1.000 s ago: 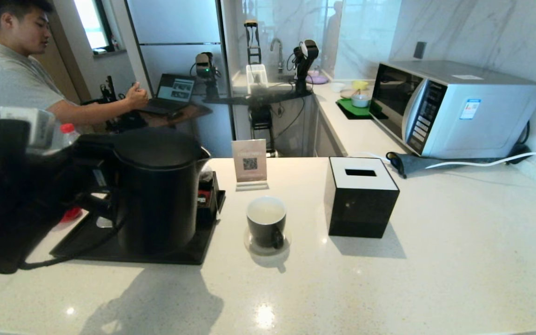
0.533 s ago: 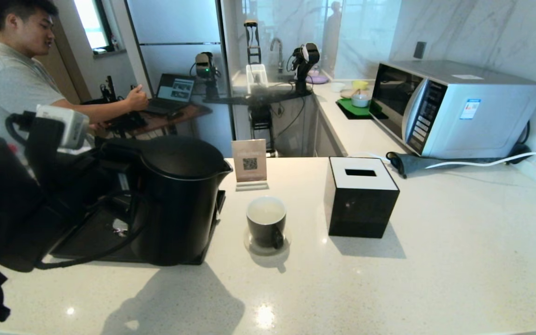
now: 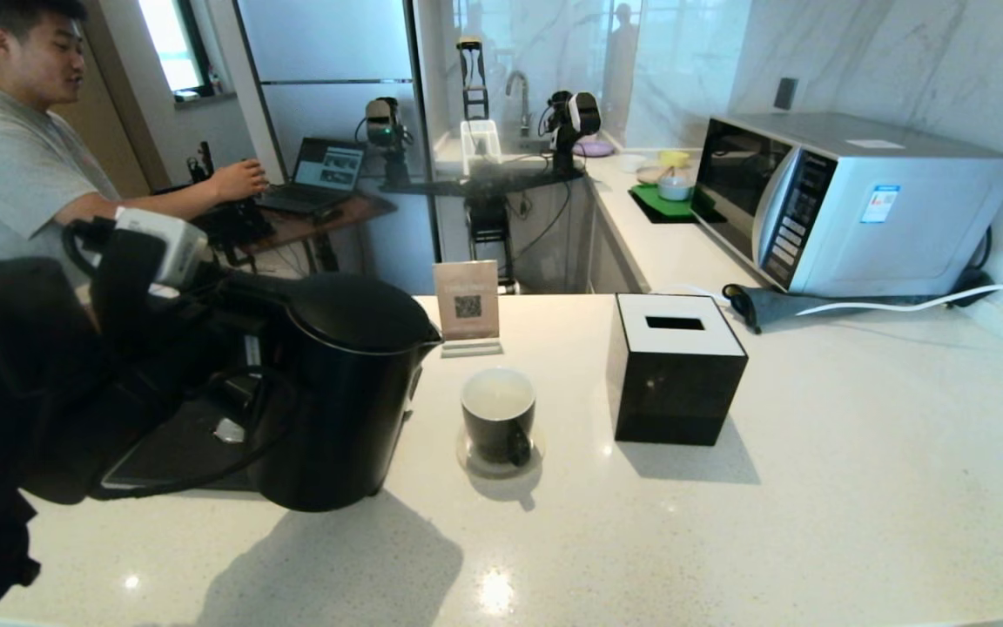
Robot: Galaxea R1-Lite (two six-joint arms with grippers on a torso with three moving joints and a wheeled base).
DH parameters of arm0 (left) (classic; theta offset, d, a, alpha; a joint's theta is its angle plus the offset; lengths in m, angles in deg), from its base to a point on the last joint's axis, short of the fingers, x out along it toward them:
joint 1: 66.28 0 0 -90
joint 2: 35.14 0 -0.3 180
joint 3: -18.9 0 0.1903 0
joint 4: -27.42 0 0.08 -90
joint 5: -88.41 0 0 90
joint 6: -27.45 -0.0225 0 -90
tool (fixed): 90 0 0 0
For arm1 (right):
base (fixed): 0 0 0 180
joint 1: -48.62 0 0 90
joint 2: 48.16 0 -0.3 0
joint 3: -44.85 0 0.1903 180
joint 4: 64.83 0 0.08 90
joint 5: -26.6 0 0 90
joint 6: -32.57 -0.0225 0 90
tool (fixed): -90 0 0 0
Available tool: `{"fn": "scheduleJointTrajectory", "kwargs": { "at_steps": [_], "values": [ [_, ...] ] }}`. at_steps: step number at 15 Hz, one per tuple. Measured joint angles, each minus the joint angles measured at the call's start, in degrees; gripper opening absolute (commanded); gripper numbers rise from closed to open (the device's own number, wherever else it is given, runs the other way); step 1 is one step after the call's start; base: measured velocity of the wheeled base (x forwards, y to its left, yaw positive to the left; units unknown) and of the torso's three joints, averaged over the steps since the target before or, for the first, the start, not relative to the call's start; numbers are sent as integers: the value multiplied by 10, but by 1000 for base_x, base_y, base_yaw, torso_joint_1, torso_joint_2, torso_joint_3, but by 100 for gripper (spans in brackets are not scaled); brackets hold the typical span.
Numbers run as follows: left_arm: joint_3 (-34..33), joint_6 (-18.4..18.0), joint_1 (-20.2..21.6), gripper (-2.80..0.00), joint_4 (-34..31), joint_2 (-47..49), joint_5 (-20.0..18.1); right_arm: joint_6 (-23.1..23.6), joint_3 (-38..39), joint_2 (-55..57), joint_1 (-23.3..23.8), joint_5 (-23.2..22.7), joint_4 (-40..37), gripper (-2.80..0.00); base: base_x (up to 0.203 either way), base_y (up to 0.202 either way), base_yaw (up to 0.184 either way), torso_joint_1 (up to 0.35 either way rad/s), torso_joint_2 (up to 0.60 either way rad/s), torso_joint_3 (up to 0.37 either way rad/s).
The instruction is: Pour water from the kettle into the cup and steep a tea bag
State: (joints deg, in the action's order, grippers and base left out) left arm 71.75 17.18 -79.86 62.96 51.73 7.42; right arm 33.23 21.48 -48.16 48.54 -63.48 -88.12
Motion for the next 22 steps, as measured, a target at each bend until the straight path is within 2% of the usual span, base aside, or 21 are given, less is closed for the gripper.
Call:
{"fn": "scheduleJointTrajectory", "kwargs": {
  "at_steps": [4, 7, 11, 15, 18, 22],
  "values": [
    [9, -4, 0, -280, -6, 17, 0, 0, 0, 0, 0, 0, 0, -280, 0, 0, 0, 0, 0, 0],
    [20, -29, -1, -280, -7, 29, 6, 0, 0, 0, 0, 0, 0, -280, 0, 0, 0, 0, 0, 0],
    [48, -39, -17, -280, -50, 38, 48, 0, 0, 0, 0, 0, 0, -280, 0, 0, 0, 0, 0, 0],
    [59, -42, -32, -280, -59, 41, 59, 0, 0, 0, 0, 0, 0, -280, 0, 0, 0, 0, 0, 0],
    [69, -42, -51, -280, -86, 43, 98, 0, 0, 0, 0, 0, 0, -280, 0, 0, 0, 0, 0, 0],
    [85, -53, -67, -280, -92, 55, 125, 0, 0, 0, 0, 0, 0, -280, 0, 0, 0, 0, 0, 0]
  ]
}}
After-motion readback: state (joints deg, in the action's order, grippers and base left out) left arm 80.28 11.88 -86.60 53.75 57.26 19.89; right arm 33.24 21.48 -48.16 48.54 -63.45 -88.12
